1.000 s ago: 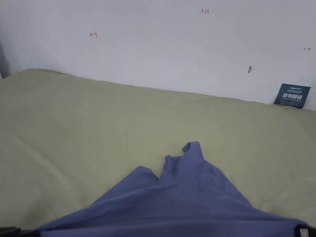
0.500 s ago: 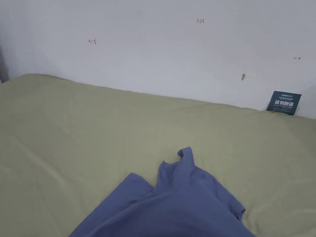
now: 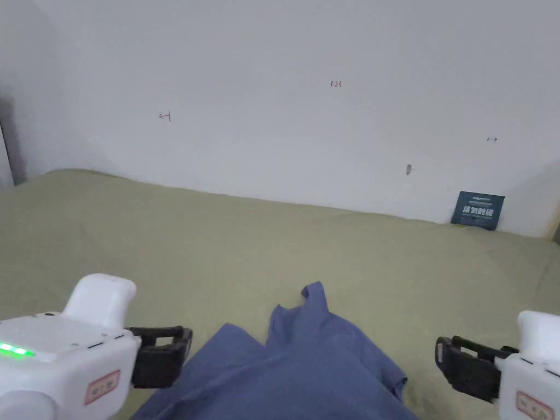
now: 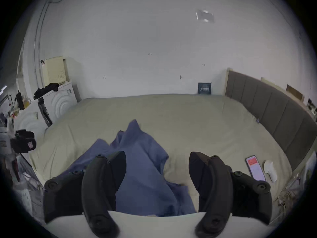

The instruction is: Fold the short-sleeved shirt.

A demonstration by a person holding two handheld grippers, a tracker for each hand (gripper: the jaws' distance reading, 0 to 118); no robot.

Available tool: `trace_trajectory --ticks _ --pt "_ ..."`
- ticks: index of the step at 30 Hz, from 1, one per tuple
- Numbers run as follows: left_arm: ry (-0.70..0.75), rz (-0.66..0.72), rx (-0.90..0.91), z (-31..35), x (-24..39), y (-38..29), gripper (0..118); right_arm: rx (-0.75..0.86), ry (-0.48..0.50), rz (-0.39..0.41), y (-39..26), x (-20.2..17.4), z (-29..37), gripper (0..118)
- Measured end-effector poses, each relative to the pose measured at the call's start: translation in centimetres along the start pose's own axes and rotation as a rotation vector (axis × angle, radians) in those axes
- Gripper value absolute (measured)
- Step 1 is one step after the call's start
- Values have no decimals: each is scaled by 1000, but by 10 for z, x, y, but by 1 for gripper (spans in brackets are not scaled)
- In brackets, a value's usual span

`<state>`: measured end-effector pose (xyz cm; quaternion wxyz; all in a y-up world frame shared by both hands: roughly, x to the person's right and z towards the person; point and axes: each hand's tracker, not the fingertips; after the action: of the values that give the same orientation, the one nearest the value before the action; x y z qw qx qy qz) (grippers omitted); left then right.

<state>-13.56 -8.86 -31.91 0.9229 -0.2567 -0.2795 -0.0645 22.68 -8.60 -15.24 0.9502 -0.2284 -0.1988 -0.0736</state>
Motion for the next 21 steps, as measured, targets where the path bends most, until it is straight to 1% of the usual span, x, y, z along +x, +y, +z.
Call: trace_trajectory --ticks 1,2,3,4,5,6,8,12,15,18,21 --pt "-2 12 23 1 17 -2 64 -4 3 4 -6 -12 5 58" --pt "0 24 37 2 34 -7 31 -9 -5 4 -14 -23 10 21" --pt "-7 34 37 2 51 -14 5 -16 -23 8 -23 -35 14 2" --pt "-9 40 35 2 66 -22 0 -20 -49 28 -35 -44 16 1" --pt "7 43 33 3 80 -33 0 -28 -76 38 -48 -53 19 1" --pt "47 45 35 6 94 -47 0 -37 -61 50 -61 -59 23 1" --pt "35 43 -12 10 115 -74 0 -89 -3 75 -89 -69 29 1" --pt "14 60 -148 13 135 -134 0 -180 67 47 -139 -80 40 1" --pt "0 87 -223 14 132 -155 0 -245 105 43 -153 -83 37 1" --pt "51 91 -199 17 113 -151 0 -218 117 35 -146 -83 37 1" --pt "89 76 -169 16 70 -137 0 -190 137 13 -132 -77 35 1"
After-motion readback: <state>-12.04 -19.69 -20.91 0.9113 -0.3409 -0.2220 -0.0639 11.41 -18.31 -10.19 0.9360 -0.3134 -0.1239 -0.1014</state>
